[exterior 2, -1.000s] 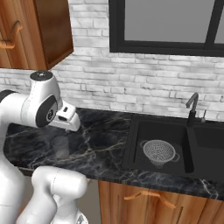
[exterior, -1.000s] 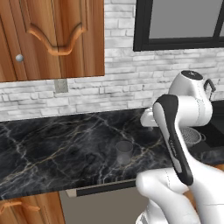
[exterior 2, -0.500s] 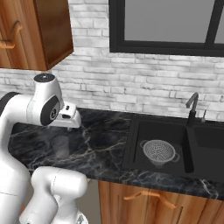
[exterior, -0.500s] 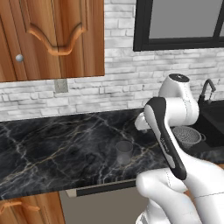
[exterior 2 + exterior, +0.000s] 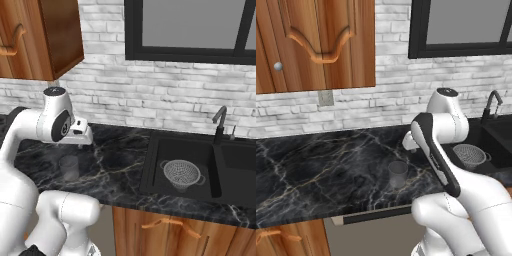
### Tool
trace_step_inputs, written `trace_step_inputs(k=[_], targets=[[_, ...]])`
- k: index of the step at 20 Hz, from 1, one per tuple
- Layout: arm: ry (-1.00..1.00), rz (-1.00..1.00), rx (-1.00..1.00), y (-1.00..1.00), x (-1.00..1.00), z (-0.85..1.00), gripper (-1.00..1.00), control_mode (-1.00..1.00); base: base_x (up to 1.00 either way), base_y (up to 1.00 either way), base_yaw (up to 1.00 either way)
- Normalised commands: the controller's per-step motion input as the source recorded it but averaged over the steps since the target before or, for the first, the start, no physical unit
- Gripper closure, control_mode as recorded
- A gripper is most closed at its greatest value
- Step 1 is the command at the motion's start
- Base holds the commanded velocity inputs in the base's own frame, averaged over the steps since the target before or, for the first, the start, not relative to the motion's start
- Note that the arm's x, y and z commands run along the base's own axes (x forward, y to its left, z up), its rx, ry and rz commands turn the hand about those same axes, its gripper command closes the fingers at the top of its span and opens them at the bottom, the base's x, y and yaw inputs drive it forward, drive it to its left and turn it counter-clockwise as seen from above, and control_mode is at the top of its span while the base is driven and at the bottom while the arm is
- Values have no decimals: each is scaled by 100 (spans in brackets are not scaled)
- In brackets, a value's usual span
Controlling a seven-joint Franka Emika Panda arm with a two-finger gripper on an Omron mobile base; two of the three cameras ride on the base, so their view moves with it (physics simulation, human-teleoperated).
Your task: Place the colander in the left basin and the glass cup in the right basin of the sink.
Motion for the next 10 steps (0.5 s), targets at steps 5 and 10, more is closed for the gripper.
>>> trace_step_inputs(k=[5,10], targets=[[1,4,0,0,25,-20,-100,-100,0,0,0],[0,1,0,0,25,-30,-100,-100,0,0,0]])
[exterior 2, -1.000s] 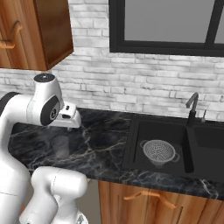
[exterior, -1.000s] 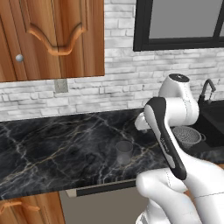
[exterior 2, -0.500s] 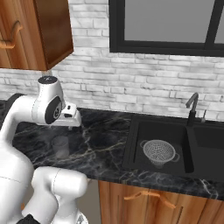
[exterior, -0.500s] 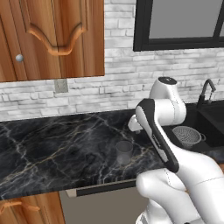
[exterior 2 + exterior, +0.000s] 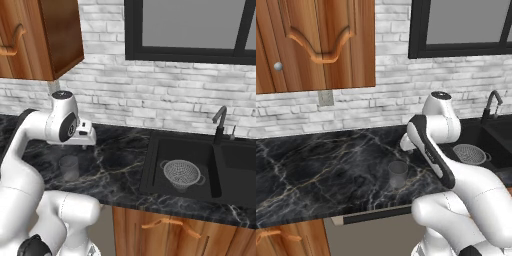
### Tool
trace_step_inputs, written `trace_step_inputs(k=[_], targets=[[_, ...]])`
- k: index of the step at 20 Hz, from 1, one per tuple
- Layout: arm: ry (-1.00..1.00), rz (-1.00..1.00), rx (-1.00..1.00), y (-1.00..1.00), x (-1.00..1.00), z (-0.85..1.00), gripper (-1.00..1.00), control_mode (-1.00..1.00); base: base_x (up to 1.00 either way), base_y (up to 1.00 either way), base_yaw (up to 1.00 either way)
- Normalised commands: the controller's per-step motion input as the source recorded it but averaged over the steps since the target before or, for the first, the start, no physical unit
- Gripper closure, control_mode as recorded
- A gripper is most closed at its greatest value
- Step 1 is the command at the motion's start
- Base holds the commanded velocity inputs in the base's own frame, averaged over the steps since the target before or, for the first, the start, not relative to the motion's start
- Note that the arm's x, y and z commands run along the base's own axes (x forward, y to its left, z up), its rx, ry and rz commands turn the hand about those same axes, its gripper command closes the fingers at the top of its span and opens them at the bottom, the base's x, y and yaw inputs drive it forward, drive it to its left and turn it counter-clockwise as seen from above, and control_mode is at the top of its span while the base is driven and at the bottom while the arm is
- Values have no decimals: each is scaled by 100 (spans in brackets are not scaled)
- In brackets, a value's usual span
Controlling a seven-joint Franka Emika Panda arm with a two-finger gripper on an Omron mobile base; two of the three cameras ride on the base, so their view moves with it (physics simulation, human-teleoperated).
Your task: Place the colander in the left basin and the glass cup in the right basin of the sink.
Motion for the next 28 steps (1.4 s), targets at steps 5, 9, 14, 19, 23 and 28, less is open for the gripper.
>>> trace_step_inputs(k=[5,9,14,19,23,28], targets=[[0,0,0,4,20,-29,-100,-100,0,0,0],[0,0,0,13,13,-28,-100,-100,0,0,0],[0,0,0,8,4,-18,-100,-100,0,0,0],[0,0,0,0,3,-17,-100,-100,0,0,0],[0,0,0,0,0,-22,-100,-100,0,0,0],[1,0,0,0,1,-23,-100,-100,0,0,0]])
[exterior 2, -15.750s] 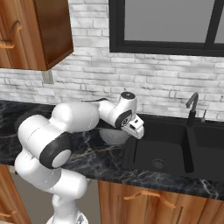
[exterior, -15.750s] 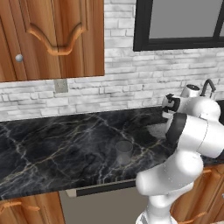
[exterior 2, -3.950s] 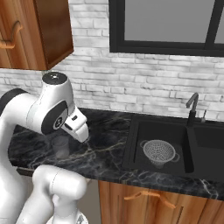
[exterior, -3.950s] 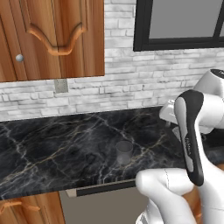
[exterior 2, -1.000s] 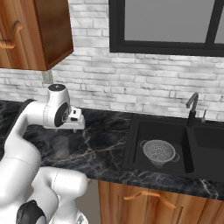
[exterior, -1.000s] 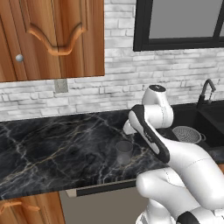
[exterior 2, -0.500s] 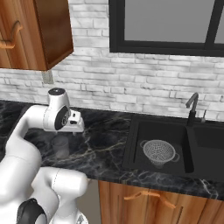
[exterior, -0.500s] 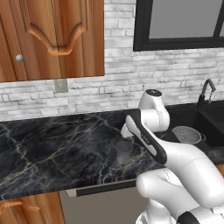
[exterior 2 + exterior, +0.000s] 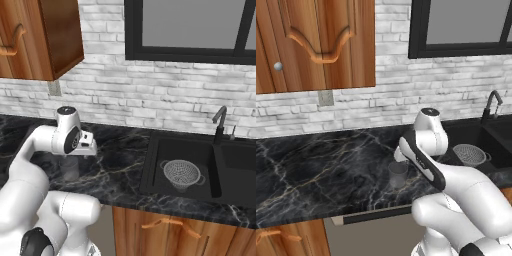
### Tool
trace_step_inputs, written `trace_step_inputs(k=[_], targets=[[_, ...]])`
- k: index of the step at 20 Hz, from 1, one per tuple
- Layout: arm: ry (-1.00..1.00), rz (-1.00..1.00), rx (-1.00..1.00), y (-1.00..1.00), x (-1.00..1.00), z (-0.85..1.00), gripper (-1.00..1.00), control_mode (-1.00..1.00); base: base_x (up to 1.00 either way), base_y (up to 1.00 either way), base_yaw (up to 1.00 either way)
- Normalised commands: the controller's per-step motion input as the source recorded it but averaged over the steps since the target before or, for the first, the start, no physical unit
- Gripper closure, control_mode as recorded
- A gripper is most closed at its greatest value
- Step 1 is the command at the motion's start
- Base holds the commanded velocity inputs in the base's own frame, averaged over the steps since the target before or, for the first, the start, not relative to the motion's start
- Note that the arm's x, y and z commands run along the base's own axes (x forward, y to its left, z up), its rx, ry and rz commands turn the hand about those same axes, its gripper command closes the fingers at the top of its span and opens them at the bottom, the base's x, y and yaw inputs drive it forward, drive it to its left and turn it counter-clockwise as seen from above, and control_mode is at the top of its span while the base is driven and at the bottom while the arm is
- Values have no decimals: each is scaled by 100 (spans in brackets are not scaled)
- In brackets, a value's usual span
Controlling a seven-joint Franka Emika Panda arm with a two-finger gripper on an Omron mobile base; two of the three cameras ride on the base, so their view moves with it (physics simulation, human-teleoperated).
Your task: Place the colander in the left basin and the glass cup in the right basin of the sink.
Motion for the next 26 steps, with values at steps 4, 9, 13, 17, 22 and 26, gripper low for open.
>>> trace_step_inputs(k=[4,9,13,17,22,26], targets=[[2,0,0,0,5,-21,-100,-100,0,0,0],[4,0,0,0,6,-19,-100,-100,0,0,0],[4,0,0,0,3,-20,-100,-100,0,0,0],[1,0,0,0,6,-14,-100,-100,0,0,0],[1,0,0,3,11,-14,-100,-100,0,0,0],[2,0,0,9,11,-16,-100,-100,0,0,0]])
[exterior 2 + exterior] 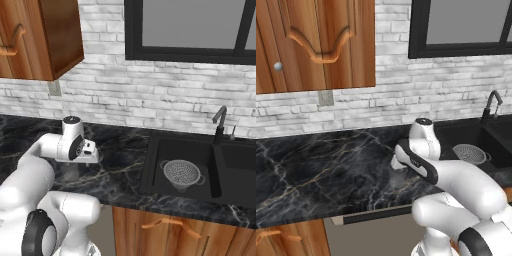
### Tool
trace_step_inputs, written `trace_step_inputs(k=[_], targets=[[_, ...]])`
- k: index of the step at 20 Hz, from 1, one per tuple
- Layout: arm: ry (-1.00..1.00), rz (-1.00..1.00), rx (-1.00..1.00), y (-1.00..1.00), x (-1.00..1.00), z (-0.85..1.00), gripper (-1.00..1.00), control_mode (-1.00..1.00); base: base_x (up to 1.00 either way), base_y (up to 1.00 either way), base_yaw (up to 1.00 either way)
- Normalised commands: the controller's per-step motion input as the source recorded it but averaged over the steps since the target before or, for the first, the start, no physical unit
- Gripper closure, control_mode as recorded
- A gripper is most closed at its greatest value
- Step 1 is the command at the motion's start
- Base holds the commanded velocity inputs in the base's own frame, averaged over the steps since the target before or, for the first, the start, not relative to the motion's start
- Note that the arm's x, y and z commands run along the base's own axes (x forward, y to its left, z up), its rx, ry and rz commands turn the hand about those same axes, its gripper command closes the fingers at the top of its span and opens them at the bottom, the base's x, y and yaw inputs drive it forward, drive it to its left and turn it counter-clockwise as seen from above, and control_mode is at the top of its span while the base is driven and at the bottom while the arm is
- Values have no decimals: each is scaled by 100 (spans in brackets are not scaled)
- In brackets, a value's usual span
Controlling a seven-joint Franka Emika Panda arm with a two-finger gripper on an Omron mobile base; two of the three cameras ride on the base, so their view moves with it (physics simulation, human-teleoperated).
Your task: Place the colander in the left basin and the glass cup in the right basin of the sink.
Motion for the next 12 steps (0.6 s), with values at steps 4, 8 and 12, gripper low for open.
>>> trace_step_inputs(k=[4,8,12], targets=[[1,0,0,1,12,-13,-100,-100,0,0,0],[2,0,0,0,13,-9,-100,-100,0,0,0],[2,0,0,0,12,-13,-100,-100,0,0,0]])
